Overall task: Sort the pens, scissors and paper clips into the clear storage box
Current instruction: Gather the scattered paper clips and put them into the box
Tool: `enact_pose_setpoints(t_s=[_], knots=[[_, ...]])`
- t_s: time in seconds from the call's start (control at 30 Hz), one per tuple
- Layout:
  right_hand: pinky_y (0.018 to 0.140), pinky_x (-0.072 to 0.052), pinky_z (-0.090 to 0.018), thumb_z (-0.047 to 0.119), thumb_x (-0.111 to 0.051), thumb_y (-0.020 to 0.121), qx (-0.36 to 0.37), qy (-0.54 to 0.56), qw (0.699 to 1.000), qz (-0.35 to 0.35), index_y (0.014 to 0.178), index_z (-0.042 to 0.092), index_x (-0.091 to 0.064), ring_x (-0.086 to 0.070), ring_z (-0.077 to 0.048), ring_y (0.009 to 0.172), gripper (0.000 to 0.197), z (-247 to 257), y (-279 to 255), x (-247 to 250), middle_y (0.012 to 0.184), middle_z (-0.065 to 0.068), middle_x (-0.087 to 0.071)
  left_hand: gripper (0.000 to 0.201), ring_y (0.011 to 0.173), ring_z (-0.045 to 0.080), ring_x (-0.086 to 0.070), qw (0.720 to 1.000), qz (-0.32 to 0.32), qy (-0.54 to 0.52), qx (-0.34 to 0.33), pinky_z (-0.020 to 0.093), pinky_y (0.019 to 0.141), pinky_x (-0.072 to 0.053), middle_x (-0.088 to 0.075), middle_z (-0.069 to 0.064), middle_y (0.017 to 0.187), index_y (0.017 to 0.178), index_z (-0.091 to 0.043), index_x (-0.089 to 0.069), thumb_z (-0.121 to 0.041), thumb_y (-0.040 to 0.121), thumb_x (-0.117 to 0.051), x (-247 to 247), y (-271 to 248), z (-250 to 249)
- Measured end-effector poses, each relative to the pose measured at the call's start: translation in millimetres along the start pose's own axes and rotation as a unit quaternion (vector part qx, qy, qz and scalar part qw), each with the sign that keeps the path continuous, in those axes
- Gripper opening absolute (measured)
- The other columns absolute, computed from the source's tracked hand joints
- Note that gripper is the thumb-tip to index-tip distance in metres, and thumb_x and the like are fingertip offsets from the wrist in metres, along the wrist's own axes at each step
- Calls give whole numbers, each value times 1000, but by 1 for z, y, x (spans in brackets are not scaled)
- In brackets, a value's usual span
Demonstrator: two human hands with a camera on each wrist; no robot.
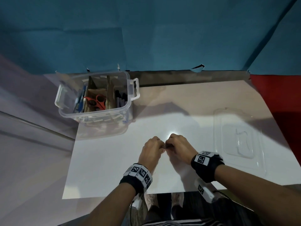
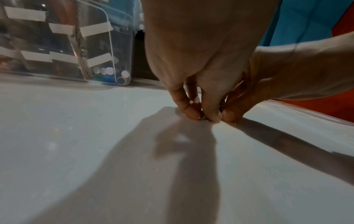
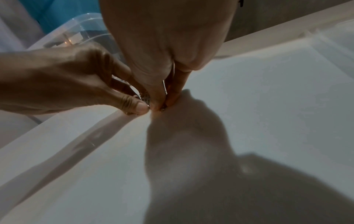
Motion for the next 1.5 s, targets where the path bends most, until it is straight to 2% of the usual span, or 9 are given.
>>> enact_pose_setpoints(t_s=[0.27, 0.37, 0.5, 0.63, 0.9, 1.1, 1.33, 1.4, 1.5], knots=[[73, -51, -34, 6, -62, 75, -27, -18, 998, 51, 85, 19, -77, -63, -22, 80, 22, -6, 16, 10, 80, 0, -72, 16, 58, 18, -34, 996, -9, -79, 38, 37, 56, -33, -53, 18, 65, 64, -7, -55, -12, 78, -61, 6, 10, 10], [71, -51, -35, 8, -61, 74, -44, 13, 997, 57, 76, 17, -75, -61, -20, 74, 16, -10, 19, 13, 69, 1, -71, 18, 60, 16, -46, 988, -10, -137, 64, 38, 60, -44, -62, 12, 61, 61, -12, -66, -7, 78, -66, 9, 15, 18], [69, -51, -33, 13, -62, 74, -70, 72, 994, 44, 68, 13, -69, -56, -19, 65, 9, -13, 19, 26, 58, 0, -65, 22, 86, 22, -64, 979, -23, -179, 97, 30, 72, -54, -70, -7, 63, 64, -25, -74, -7, 76, -73, 15, 18, 32], [63, -48, -37, 11, -61, 72, -80, 114, 990, 20, 63, 5, -63, -36, -14, 56, 11, -12, 23, 45, 53, -9, -57, 10, 62, 0, -62, 971, -39, -214, 98, 8, 61, -47, -72, 2, 68, 77, -8, -80, 1, 77, -76, 36, 15, 28], [67, -59, -27, 9, -80, 79, -84, 247, 964, -48, 87, 11, -81, -71, -14, 66, 8, 23, 53, 117, 74, -1, -77, 7, 66, 17, -72, 967, -81, -237, 34, 18, 68, -57, -78, 2, 77, 89, -10, -80, -8, 82, -80, 134, 13, -8], [77, -60, -31, 15, -82, 79, -12, 306, 950, -68, 92, 12, -80, -74, -23, 81, 13, 102, 125, 161, 83, -3, -78, 15, 78, -2, -71, 959, -181, -216, -3, 13, 75, -56, -77, -12, 88, 98, -20, -80, -15, 84, -80, 253, 26, 2], [81, -61, -39, 12, -83, 75, -7, 300, 948, -102, 93, 9, -79, -74, -25, 78, 19, 185, 235, 157, 87, -15, -77, 11, 89, 25, -74, 932, -321, -133, 101, 35, 75, -58, -78, 15, 90, 89, -3, -80, -9, 79, -80, 340, 65, 91], [82, -58, -29, 10, -80, 77, -23, 268, 956, -113, 97, 7, -79, -70, -17, 83, 20, 201, 262, 148, 95, -12, -77, 18, 91, 28, -72, 936, -294, -93, 170, 31, 67, -48, -76, 15, 91, 89, -3, -77, -20, 83, -77, 343, 76, 109], [80, -50, -25, 5, -67, 83, -15, 175, 980, -96, 106, 3, -74, -67, -26, 104, 25, 220, 287, 132, 108, -15, -73, 32, 94, 29, -70, 941, -238, -93, 223, 31, 78, -53, -75, 14, 100, 98, -7, -75, -35, 82, -71, 332, 85, 124]])
Point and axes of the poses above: each hand's wrist, its own y-axis towards the middle knuckle, its own x-axis out of the back of the hand, z = x × y, the point moved 7 cm from there along y, towards the middle knuckle
